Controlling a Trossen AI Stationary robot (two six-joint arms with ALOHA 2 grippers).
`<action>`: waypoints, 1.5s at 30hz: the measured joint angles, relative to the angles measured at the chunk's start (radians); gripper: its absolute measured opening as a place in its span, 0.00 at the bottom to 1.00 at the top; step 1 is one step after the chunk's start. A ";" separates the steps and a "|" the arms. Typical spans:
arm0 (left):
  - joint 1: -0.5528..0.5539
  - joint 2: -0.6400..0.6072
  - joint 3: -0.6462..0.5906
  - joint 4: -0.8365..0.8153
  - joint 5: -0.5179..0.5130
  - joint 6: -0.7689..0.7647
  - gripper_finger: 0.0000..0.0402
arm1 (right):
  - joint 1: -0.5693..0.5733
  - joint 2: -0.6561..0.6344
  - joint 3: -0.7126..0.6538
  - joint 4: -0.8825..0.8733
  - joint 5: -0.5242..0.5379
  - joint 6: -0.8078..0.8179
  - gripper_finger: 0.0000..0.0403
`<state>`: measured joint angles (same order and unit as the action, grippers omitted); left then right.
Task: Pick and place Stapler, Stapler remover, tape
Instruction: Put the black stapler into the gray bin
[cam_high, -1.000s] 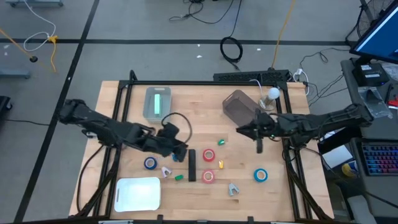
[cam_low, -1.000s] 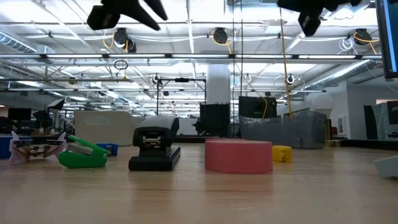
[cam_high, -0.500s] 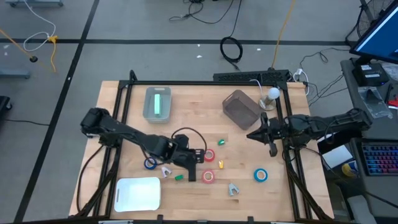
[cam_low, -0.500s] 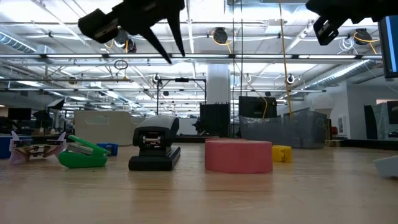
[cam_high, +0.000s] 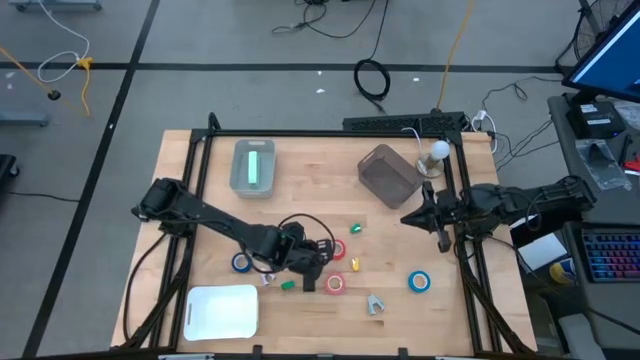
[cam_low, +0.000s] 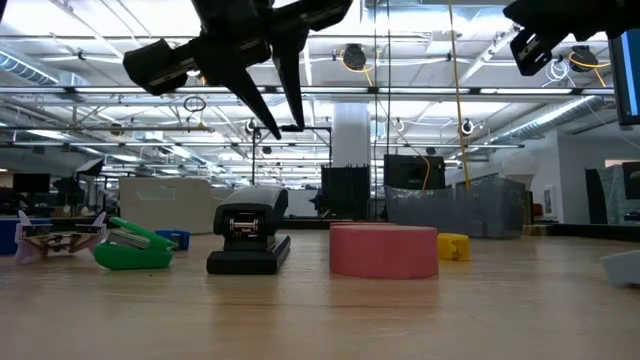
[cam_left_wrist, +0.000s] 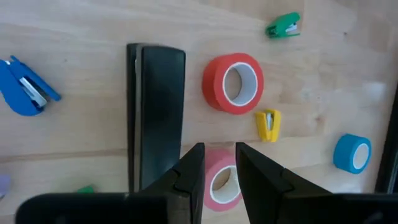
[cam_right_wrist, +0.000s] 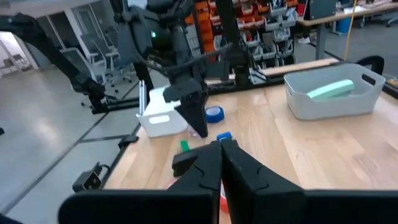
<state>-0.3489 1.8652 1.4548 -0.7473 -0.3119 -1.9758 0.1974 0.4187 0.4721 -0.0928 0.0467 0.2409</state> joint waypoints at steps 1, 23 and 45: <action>0.000 0.000 0.000 -0.007 0.000 -0.002 0.22 | 0.000 0.000 0.000 -0.004 0.000 0.000 0.00; 0.002 0.000 -0.001 -0.052 0.059 0.054 0.25 | 0.000 0.000 0.000 -0.002 0.000 -0.020 0.00; 0.002 0.077 -0.003 -0.009 0.175 0.098 0.66 | 0.000 0.001 0.000 0.012 0.002 -0.018 0.00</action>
<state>-0.3465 1.9422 1.4519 -0.7558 -0.1373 -1.8781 0.1974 0.4194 0.4721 -0.0811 0.0491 0.2230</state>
